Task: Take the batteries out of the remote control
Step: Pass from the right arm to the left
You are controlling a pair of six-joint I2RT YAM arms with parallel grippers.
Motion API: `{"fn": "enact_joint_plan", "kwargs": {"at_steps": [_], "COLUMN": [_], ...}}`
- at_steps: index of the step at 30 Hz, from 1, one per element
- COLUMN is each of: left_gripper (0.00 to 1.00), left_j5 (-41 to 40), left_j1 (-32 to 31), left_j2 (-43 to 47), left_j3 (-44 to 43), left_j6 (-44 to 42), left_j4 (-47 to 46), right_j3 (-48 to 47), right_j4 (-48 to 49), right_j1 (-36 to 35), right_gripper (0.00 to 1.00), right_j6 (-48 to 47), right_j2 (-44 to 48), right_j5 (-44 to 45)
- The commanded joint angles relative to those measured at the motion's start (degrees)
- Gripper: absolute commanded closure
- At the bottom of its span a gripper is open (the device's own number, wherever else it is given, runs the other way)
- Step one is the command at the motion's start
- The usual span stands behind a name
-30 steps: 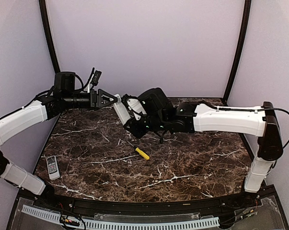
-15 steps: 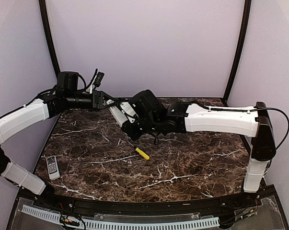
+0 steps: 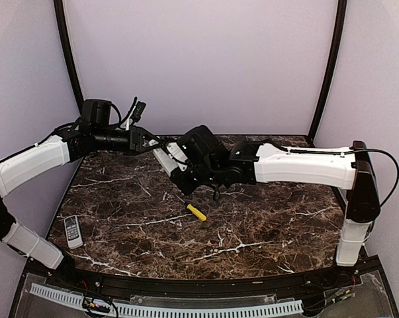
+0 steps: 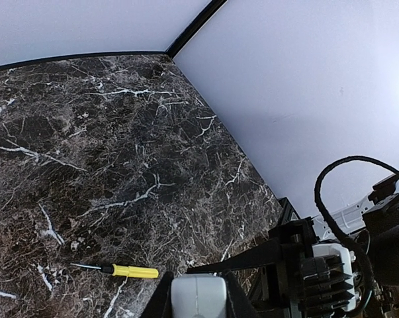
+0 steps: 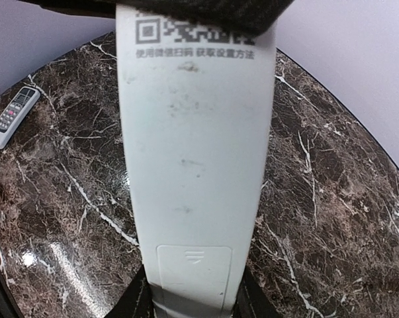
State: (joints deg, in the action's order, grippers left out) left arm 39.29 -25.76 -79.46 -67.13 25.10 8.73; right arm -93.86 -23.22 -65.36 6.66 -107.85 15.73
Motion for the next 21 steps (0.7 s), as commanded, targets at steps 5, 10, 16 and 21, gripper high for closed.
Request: {"fn": "enact_joint_plan", "kwargs": {"at_steps": [5,10,16,21], "left_gripper": [0.86,0.93,1.00,1.00], "left_j5": [0.7,1.1,0.7,0.8], "left_j1": [-0.3,-0.3,-0.3,0.1], "left_j2": [0.7,1.2,2.0,4.1], "left_j3": [-2.4,-2.5,-1.9,-0.1], "left_j6": [-0.5,-0.3,0.7,2.7], "left_j4": [2.2,2.1,1.1,-2.7], "right_j3": [-1.2,-0.8,1.1,7.3], "right_j4": [1.4,1.6,3.8,11.1], "right_j1": [-0.4,-0.4,-0.4,0.3], "right_gripper": [0.93,0.92,0.52,0.22], "right_j6": [-0.2,-0.1,0.4,3.0], "right_j2": [-0.6,-0.5,1.1,6.5], "right_j5": [2.4,3.2,3.0,0.3]}}
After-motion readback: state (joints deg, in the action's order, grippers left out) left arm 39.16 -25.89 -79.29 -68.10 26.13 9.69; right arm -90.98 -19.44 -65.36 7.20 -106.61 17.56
